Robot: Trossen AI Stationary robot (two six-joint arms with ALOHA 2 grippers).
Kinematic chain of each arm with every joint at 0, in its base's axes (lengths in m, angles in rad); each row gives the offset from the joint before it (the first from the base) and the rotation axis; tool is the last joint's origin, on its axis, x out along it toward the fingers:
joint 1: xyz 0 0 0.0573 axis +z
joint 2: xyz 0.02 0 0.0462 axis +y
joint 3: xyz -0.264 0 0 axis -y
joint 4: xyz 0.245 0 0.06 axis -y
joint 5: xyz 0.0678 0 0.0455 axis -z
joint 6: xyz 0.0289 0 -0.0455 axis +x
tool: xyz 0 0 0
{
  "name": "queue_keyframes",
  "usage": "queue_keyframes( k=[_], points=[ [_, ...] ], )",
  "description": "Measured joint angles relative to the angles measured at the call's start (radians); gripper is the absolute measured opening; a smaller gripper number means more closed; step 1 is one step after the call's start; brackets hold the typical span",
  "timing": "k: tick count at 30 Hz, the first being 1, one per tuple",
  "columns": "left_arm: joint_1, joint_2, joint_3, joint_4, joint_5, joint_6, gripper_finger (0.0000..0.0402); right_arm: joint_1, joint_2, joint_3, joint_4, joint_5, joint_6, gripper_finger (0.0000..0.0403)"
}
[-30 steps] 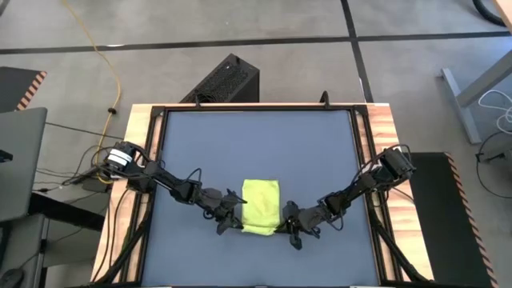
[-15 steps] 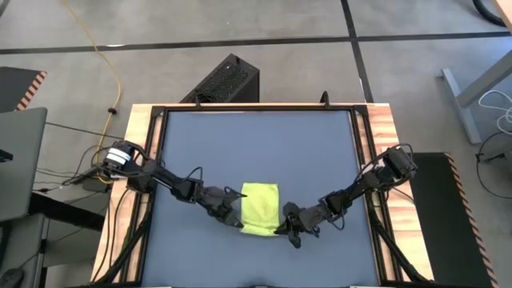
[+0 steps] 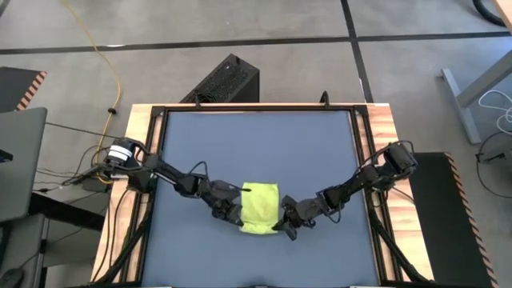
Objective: Roll towel
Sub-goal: Roll the green microfiber towel
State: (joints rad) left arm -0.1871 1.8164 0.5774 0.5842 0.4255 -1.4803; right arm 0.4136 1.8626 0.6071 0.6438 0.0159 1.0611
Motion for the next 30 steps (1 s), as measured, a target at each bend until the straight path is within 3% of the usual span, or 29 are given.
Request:
queue_keyframes(
  k=[8,18,24,26,30],
  points=[
    [0.065,-0.006,-0.005,0.014,0.067,0.117,0.0025,-0.012,0.0,0.003,-0.033,-0.002,-0.001,0.0019],
    [0.033,-0.019,-0.011,-0.008,0.12,0.328,0.0028,-0.012,-0.001,0.049,-0.154,0.01,-0.016,0.0019],
    [0.054,-0.043,-0.01,-0.055,0.18,0.37,0.004,-0.012,-0.001,0.052,-0.162,0.032,-0.011,0.0019],
    [0.064,-0.073,-0.013,-0.079,0.162,0.384,0.0036,-0.016,-0.001,0.052,-0.162,0.033,-0.009,0.0019],
    [0.071,-0.157,-0.023,-0.104,0.016,0.512,0.0019,-0.017,-0.001,0.052,-0.164,0.04,0.006,0.0019]
  ],
)
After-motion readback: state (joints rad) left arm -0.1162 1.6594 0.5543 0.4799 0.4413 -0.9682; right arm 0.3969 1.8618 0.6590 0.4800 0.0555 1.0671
